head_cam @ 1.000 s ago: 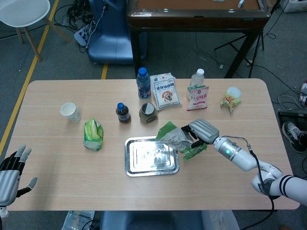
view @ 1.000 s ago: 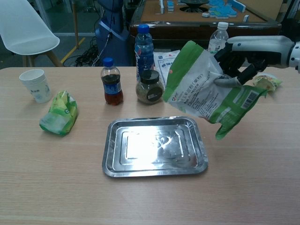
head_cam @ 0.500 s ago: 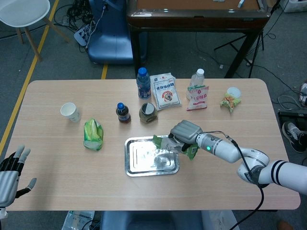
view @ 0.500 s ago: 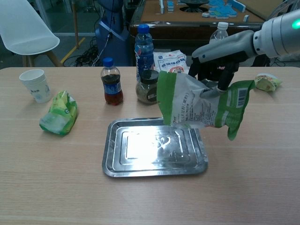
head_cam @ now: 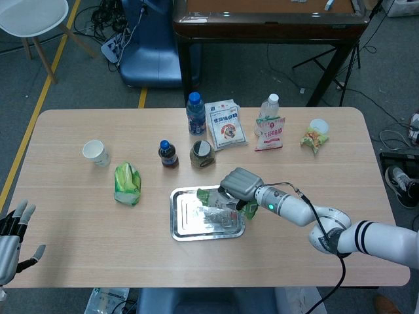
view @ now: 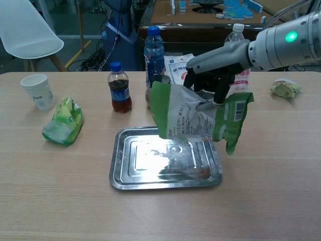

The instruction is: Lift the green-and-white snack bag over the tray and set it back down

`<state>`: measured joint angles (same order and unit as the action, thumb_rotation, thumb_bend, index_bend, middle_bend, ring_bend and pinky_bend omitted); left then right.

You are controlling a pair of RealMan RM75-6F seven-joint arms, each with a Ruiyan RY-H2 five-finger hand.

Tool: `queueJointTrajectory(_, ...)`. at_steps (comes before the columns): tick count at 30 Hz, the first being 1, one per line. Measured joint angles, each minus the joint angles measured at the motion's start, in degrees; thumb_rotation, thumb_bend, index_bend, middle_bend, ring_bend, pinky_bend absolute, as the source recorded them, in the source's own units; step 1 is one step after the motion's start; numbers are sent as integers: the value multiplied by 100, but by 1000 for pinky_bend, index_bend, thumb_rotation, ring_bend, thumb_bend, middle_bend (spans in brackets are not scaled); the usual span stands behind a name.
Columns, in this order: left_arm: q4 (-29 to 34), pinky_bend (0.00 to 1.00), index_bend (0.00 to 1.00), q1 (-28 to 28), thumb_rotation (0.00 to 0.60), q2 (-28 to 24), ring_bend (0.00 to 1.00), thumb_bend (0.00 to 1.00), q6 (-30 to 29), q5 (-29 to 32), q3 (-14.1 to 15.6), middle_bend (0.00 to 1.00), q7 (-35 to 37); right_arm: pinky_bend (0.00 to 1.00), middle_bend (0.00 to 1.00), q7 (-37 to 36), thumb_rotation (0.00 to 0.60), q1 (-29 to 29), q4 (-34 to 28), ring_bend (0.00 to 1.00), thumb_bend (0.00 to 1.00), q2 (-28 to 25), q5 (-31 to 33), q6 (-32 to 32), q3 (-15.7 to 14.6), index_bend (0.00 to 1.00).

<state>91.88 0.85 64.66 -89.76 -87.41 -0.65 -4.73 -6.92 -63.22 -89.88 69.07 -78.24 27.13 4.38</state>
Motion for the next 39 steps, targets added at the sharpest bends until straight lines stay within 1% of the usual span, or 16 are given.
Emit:
queueJointTrajectory(4,-23,120,49,5,600,35,80,257,15,-11,-1,0,6,845,832,-60,600,345,56,798,662,115,-197,600,-90,889)
queueJointTrajectory(6,-19,120,49,19,600,48,80,257,32,-30,0,0,-15,845,831,-171,600,559,166,796,662,215,-416,1007,-169,889)
queueJointTrajectory(10,21,120,49,48,600,68,80,257,40,-83,-6,0,-73,845,828,-538,600,959,635,794,663,519,-978,1920,-356,890)
queueJointTrajectory(13,68,120,49,64,600,71,80,257,55,-102,-7,0,-125,845,828,-960,600,1249,1217,794,663,842,-1405,2689,-499,892)
queueJointTrajectory(16,126,120,49,76,600,66,80,257,75,-112,-4,0,-190,845,829,-1437,600,1529,1950,794,662,1231,-1727,3458,-611,895)
queueJointTrajectory(17,145,120,49,81,600,66,80,256,79,-115,-5,0,-208,845,829,-1669,600,1665,2336,794,663,1439,-1850,3807,-656,896)
queueJointTrajectory(19,169,120,49,88,600,70,80,256,88,-119,-6,0,-236,845,829,-1883,600,1798,2729,794,662,1656,-1951,4134,-694,898)
queueJointTrajectory(23,222,120,49,119,600,77,80,257,150,-121,-2,0,-304,845,829,-2482,600,2162,3817,794,661,2282,-2136,4920,-773,900)
queueJointTrajectory(29,317,120,49,175,600,89,80,256,225,-143,-1,0,-442,845,830,-3210,600,2634,5306,794,661,3118,-2238,5672,-833,904)
queueJointTrajectory(35,411,120,49,201,600,120,80,256,278,-165,25,0,-579,845,830,-3923,600,3029,6590,794,661,3895,-2187,6077,-846,905)
queueJointTrajectory(39,483,117,49,214,600,121,80,256,289,-173,28,0,-671,845,830,-4270,600,3167,7240,794,661,4315,-2114,6221,-823,906)
